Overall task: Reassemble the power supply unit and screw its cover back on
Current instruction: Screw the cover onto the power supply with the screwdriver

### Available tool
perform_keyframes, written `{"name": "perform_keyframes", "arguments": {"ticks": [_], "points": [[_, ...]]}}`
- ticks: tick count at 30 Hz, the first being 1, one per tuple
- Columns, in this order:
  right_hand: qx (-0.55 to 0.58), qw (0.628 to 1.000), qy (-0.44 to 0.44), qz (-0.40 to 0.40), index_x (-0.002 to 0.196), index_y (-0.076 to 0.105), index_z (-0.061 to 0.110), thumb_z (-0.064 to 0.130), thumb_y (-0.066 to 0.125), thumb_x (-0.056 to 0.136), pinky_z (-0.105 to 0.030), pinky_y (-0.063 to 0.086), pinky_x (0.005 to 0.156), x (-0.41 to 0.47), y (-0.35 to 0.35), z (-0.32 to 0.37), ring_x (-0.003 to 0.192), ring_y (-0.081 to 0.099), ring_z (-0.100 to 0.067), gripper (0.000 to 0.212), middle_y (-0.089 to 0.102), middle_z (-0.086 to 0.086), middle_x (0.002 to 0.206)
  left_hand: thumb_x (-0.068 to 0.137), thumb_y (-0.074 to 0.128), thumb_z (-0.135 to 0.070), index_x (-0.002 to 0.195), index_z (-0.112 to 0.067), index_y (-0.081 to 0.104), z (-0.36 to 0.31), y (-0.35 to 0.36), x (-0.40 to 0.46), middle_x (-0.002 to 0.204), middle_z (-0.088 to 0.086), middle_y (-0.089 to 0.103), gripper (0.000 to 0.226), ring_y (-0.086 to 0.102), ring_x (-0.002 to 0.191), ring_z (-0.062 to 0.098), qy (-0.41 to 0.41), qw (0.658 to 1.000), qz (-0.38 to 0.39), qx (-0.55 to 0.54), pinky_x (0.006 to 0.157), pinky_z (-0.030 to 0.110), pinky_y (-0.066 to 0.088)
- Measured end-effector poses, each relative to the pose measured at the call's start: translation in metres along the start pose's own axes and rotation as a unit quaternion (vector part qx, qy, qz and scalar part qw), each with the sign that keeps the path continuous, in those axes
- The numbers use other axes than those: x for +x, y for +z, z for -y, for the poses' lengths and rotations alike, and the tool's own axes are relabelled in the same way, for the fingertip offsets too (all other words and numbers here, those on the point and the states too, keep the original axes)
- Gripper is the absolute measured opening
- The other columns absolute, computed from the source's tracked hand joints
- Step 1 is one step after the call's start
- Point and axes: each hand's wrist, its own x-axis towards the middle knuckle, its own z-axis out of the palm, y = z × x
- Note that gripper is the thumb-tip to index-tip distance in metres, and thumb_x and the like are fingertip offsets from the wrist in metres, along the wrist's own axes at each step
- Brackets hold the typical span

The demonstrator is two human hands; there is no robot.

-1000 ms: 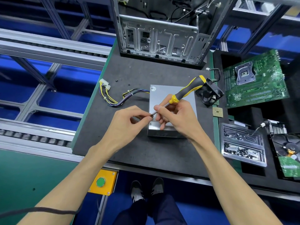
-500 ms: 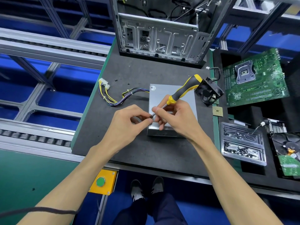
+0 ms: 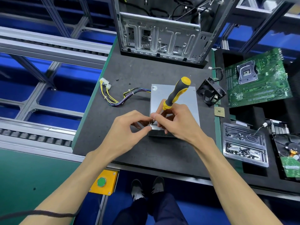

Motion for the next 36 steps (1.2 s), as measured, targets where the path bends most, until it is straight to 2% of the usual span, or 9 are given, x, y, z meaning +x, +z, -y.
{"name": "perform_keyframes", "arguments": {"ticks": [6,12,15,17,20,23,26,31,36], "points": [[-0.042,0.999,-0.011,0.013,0.078,0.062,0.04,0.034,0.069,0.096,-0.022,0.049,0.058,0.001,-0.001,0.002,0.057,0.062,-0.011,0.02,0.066,0.015,0.067,0.088,0.076,-0.008,0.101,-0.016,0.078,-0.003,0.006,0.005,0.09,-0.005,0.07,0.016,0.068,0.085,0.014,-0.003,1.0,-0.024,-0.008,0.077,0.028,0.056],[-0.069,0.997,-0.031,0.02,0.078,0.064,0.03,0.037,0.068,0.096,-0.041,0.053,0.056,0.002,-0.002,0.001,0.054,0.056,-0.012,0.02,0.062,0.012,0.066,0.086,0.077,-0.007,0.094,-0.02,0.075,-0.006,0.008,0.009,0.088,-0.006,0.069,0.015,0.067,0.082,0.013,-0.042,0.999,-0.017,-0.026,0.074,0.028,0.057],[-0.061,0.998,-0.028,0.017,0.075,0.063,0.035,0.045,0.066,0.094,-0.038,0.053,0.055,0.001,-0.003,0.003,0.053,0.057,-0.012,0.022,0.064,0.009,0.067,0.087,0.076,-0.008,0.094,-0.019,0.074,-0.006,0.008,0.01,0.089,-0.004,0.069,0.013,0.067,0.081,0.014,-0.073,0.997,-0.007,-0.039,0.075,0.028,0.056],[-0.054,0.998,-0.022,0.018,0.074,0.063,0.037,0.043,0.069,0.094,-0.034,0.053,0.054,0.001,-0.003,0.003,0.053,0.059,-0.011,0.021,0.064,0.01,0.067,0.089,0.075,-0.008,0.094,-0.019,0.074,-0.005,0.008,0.012,0.09,-0.002,0.07,0.012,0.067,0.082,0.014,-0.086,0.995,0.003,-0.048,0.075,0.026,0.056],[-0.046,0.999,-0.014,0.02,0.074,0.067,0.025,0.038,0.073,0.094,-0.03,0.05,0.053,0.002,-0.002,0.002,0.052,0.06,-0.013,0.025,0.064,0.008,0.067,0.091,0.072,-0.008,0.096,-0.02,0.074,-0.003,0.007,0.012,0.094,0.0,0.072,0.013,0.069,0.087,0.016,-0.096,0.992,0.019,-0.073,0.077,0.024,0.055],[-0.034,0.999,0.002,0.019,0.066,0.061,0.032,0.04,0.075,0.093,-0.024,0.047,0.05,0.003,-0.001,0.001,0.045,0.058,-0.015,0.031,0.065,0.006,0.063,0.092,0.072,-0.008,0.095,-0.019,0.075,-0.002,0.007,0.011,0.095,0.0,0.071,0.012,0.07,0.089,0.018,-0.093,0.992,0.022,-0.079,0.079,0.026,0.056],[-0.025,1.0,0.009,0.012,0.064,0.06,0.031,0.04,0.077,0.091,-0.02,0.044,0.045,0.004,0.001,0.001,0.041,0.057,-0.019,0.033,0.064,0.006,0.06,0.09,0.072,-0.006,0.092,-0.019,0.075,-0.003,0.006,0.011,0.091,-0.001,0.069,0.013,0.069,0.086,0.017,-0.084,0.994,0.022,-0.072,0.076,0.021,0.053],[-0.005,1.0,0.017,-0.002,0.061,0.059,0.034,0.04,0.08,0.089,-0.02,0.045,0.043,0.004,0.003,0.0,0.04,0.057,-0.018,0.035,0.065,0.004,0.057,0.086,0.076,-0.005,0.089,-0.019,0.072,-0.006,0.004,0.011,0.089,-0.003,0.066,0.015,0.067,0.084,0.013,-0.08,0.994,0.019,-0.065,0.074,0.016,0.05],[0.001,0.999,0.037,-0.007,0.063,0.059,0.024,0.041,0.081,0.087,-0.022,0.045,0.043,0.004,0.003,-0.002,0.039,0.055,-0.019,0.037,0.065,0.001,0.056,0.086,0.074,-0.001,0.091,-0.015,0.074,-0.007,0.006,0.01,0.09,0.0,0.065,0.015,0.066,0.085,0.016,-0.075,0.995,0.011,-0.06,0.075,0.018,0.052]]}}
